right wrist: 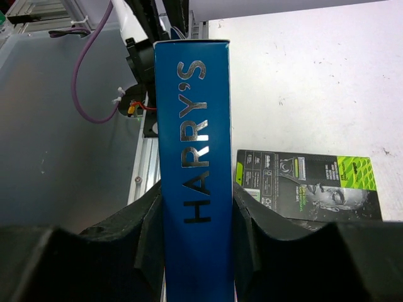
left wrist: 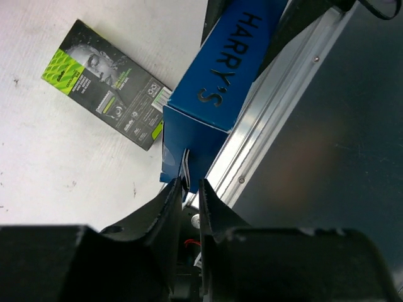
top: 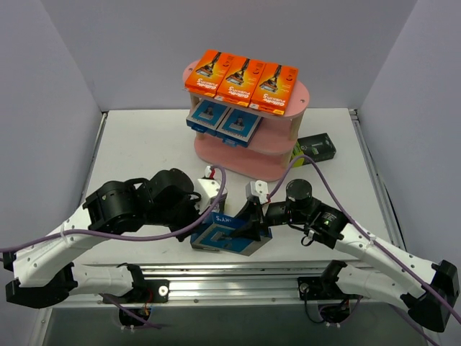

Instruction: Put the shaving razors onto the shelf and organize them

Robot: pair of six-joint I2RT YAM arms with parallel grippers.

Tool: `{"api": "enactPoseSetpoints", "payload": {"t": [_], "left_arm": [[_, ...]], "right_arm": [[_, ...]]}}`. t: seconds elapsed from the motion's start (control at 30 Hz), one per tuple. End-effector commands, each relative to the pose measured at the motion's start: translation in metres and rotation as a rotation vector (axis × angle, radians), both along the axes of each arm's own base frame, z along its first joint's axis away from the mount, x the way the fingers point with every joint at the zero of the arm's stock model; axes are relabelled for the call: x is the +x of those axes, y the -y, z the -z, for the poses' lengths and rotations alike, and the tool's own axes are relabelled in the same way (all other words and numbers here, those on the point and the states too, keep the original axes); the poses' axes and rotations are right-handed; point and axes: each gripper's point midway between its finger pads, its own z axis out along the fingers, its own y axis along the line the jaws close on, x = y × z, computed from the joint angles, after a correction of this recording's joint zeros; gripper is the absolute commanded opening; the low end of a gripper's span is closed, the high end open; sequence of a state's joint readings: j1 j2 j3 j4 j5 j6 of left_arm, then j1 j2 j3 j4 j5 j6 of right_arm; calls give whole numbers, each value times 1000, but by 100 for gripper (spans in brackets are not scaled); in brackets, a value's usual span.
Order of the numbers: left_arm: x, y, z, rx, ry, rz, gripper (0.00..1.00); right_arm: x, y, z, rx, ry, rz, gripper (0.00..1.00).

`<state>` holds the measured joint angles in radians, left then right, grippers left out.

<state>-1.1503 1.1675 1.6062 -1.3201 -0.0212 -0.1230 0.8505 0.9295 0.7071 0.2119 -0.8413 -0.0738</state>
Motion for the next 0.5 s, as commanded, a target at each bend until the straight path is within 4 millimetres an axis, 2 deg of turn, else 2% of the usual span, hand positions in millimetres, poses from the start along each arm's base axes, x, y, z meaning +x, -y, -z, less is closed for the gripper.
{"api": "enactPoseSetpoints", "payload": {"t": [0.0,0.2,0.47], "left_arm": [[-6,13,-16,-118,16,57,26],[-8,11,-15,-161,38,65,34],[-4,8,-10,-192,65,40,35]], "right_arm": [[-5,-1,-21,62,14,-38,0],[-7,1,-27,85,18,-52,0],[-9,5,-36,121,15,-71,0]]}}
